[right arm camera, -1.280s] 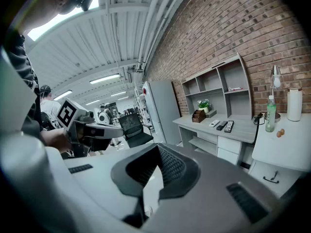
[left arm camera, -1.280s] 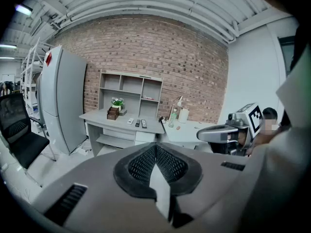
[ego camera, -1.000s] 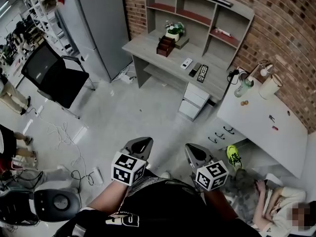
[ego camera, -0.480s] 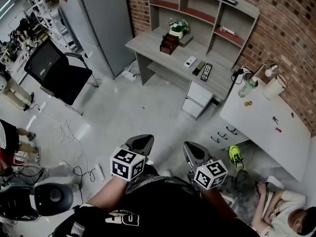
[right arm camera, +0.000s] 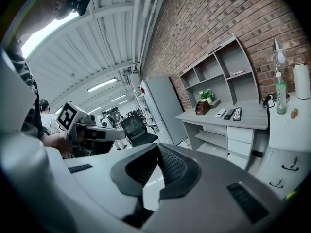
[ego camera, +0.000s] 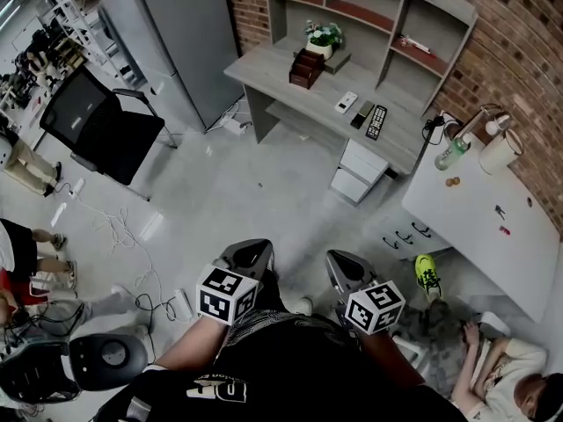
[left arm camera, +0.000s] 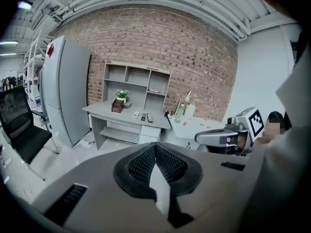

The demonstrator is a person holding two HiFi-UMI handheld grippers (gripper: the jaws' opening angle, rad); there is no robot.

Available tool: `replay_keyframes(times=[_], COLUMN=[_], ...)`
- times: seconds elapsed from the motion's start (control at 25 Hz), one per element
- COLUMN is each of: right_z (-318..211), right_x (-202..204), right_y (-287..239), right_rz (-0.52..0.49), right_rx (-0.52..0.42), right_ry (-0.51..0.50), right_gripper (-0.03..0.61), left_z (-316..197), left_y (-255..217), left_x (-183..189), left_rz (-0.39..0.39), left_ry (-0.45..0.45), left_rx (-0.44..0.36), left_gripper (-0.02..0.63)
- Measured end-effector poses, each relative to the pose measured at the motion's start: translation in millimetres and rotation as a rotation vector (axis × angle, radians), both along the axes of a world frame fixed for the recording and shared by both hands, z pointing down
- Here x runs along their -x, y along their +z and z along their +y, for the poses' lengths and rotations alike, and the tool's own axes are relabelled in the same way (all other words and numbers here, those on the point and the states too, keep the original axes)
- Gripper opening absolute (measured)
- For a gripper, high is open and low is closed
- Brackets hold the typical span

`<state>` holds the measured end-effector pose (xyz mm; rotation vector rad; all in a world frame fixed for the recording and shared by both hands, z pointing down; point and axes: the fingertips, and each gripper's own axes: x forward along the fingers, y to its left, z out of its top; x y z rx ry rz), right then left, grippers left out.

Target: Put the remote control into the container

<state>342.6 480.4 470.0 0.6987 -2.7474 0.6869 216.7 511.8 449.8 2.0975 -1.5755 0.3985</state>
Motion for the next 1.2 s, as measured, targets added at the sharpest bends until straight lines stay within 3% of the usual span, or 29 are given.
replay_keyframes(times=[0.32, 0.8, 1.04, 1.2], right_z=[-48, -139, -160, -164], right_x=[39, 145, 197, 219], right_y=[17, -11, -11, -11], right_rz=[0.06, 0.118, 0.14, 0.172], right_rx=[0.054, -0.02, -0.024, -0.034], right_ry=[0.031, 0.035, 0.05, 0.041], right_gripper=[0.008, 0.008, 0.008, 0.008], left_z=[-61, -155, -171, -184], left_y=[4, -13, 5, 12], left_x=[37, 151, 187, 215], left_rz=[0.05, 0.058, 0.017, 0.006], left_ry=[0.026, 0.039, 0.165, 0.167], left_rx=[-0.005, -0.054, 0.021, 0.026], left_gripper=[0.006, 0.006, 0.006, 0.006])
